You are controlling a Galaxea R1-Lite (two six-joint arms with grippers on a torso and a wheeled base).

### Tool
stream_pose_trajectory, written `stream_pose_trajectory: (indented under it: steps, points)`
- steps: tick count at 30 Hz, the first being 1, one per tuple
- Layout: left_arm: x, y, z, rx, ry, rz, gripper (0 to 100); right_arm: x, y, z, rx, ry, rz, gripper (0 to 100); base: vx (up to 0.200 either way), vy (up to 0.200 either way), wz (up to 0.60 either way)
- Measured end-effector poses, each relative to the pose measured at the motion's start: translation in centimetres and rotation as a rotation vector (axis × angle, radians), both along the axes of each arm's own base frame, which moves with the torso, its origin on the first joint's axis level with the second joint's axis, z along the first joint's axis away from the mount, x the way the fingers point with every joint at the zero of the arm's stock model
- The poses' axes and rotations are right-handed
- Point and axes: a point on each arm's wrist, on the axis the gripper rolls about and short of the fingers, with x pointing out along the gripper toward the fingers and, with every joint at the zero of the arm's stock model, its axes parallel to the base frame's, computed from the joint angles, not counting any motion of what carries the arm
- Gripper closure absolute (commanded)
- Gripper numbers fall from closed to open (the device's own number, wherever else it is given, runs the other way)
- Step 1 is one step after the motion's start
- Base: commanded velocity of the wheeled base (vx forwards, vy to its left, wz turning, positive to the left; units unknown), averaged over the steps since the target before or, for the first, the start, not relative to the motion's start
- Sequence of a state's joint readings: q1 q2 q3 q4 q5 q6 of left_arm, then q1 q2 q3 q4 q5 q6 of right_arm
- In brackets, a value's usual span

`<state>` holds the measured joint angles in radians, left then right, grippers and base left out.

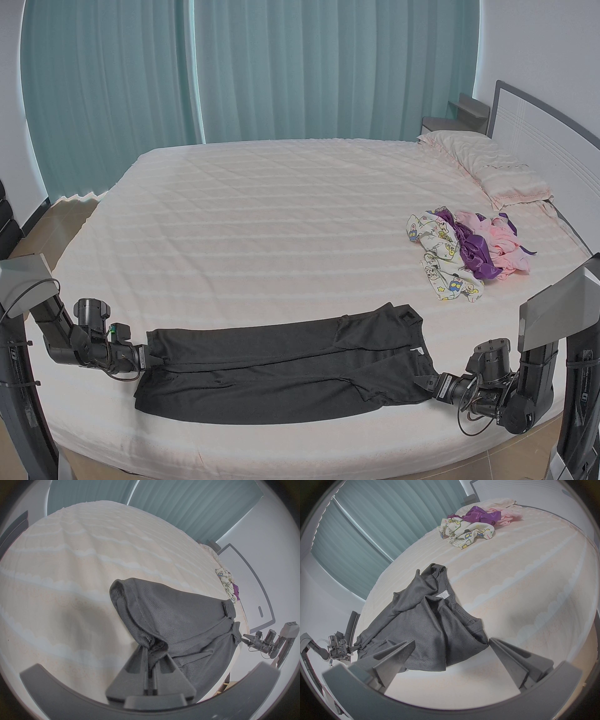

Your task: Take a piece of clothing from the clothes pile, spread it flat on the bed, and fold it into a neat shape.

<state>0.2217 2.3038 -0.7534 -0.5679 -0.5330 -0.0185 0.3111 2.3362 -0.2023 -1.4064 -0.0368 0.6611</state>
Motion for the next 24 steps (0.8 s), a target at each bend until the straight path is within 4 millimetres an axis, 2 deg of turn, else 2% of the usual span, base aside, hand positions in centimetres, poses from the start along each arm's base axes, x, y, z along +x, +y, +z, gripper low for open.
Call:
stream_pose_trajectory:
  steps: [13, 24]
  points:
    - [-0.8, 1.9, 1.7, 0.008, -0.006, 0.072, 100, 0.0, 0.0, 0.0, 0.0, 0.001, 0.0, 0, 0.0, 0.0, 0.0]
    - [-1.5, 5.0, 3.5, 0.004, -0.008, 0.159, 100, 0.0, 0.0, 0.0, 0.0, 0.001, 0.0, 0, 0.0, 0.0, 0.0]
